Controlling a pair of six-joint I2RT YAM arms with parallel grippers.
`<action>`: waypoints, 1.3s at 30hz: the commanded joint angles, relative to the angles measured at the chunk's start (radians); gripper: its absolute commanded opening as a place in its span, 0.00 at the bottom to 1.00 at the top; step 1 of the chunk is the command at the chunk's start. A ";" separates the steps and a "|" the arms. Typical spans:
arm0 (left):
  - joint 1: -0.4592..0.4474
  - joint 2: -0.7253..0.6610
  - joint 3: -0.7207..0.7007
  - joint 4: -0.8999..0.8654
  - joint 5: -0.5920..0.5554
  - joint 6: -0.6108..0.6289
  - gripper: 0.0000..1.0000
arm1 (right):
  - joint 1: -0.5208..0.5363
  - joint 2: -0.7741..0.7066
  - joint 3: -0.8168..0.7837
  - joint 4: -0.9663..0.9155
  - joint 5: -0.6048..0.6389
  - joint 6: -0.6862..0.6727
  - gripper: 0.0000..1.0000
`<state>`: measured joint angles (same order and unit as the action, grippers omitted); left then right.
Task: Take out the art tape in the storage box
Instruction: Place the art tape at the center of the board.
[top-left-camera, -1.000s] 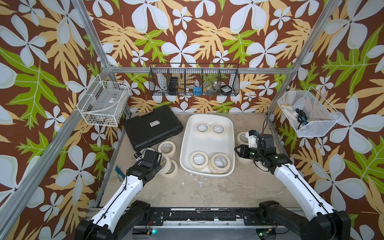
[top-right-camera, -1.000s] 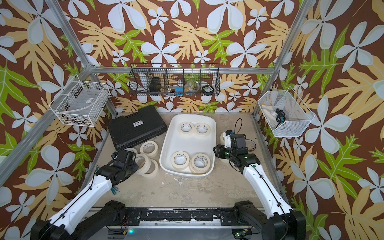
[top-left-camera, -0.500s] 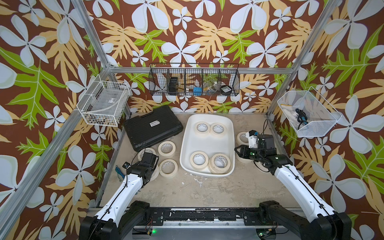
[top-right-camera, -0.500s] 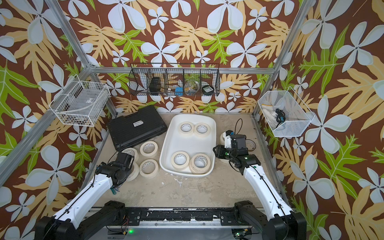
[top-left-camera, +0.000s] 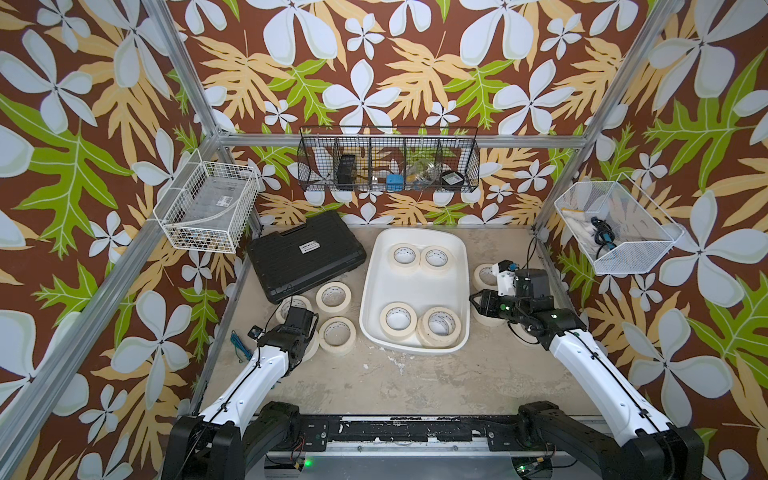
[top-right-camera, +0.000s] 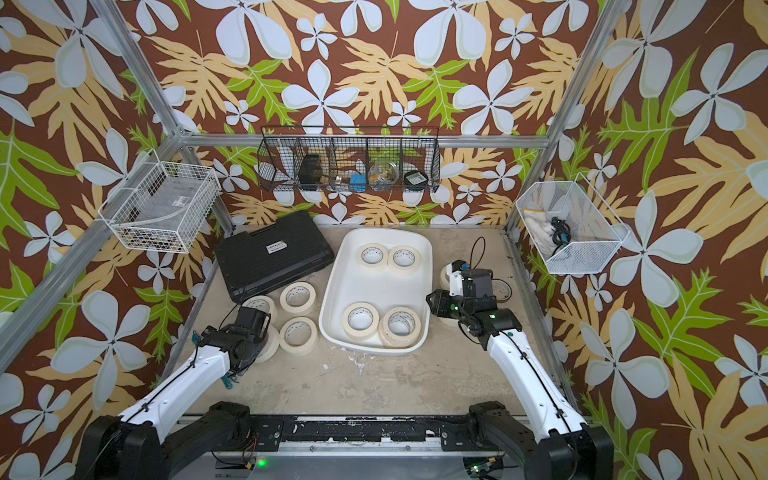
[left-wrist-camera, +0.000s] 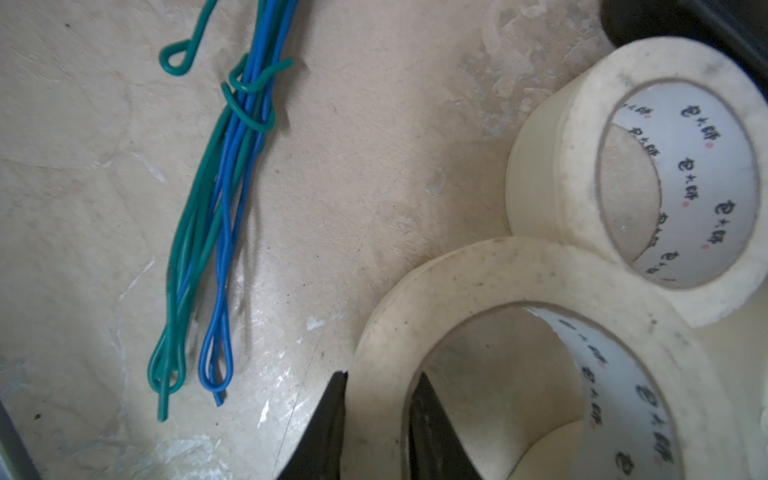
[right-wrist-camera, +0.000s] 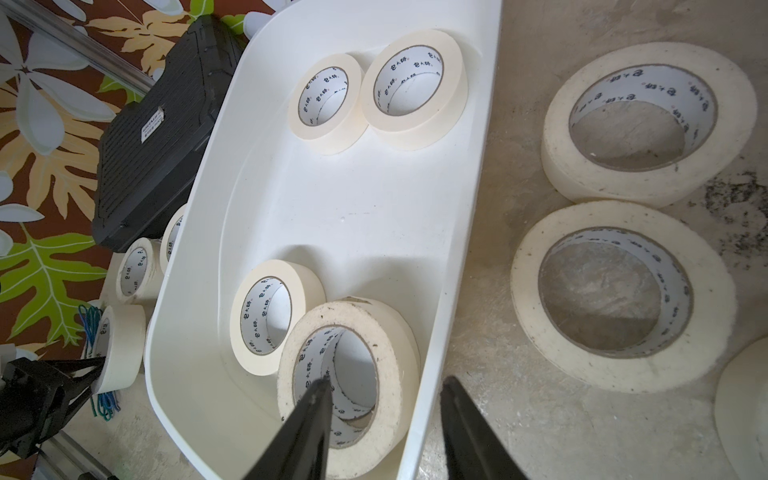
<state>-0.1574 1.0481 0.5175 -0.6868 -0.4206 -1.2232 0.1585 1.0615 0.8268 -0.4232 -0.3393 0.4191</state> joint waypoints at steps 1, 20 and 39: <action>0.014 0.006 -0.004 0.003 -0.037 0.001 0.11 | 0.002 -0.004 0.010 -0.008 0.013 0.000 0.46; 0.037 0.014 -0.003 0.048 -0.069 0.039 0.10 | 0.009 0.001 0.008 -0.002 0.013 0.010 0.46; 0.036 0.063 0.002 0.116 -0.061 0.099 0.56 | 0.028 -0.002 0.011 -0.004 0.024 0.024 0.46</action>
<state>-0.1223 1.1221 0.5121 -0.5720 -0.4633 -1.1248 0.1822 1.0580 0.8333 -0.4339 -0.3325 0.4377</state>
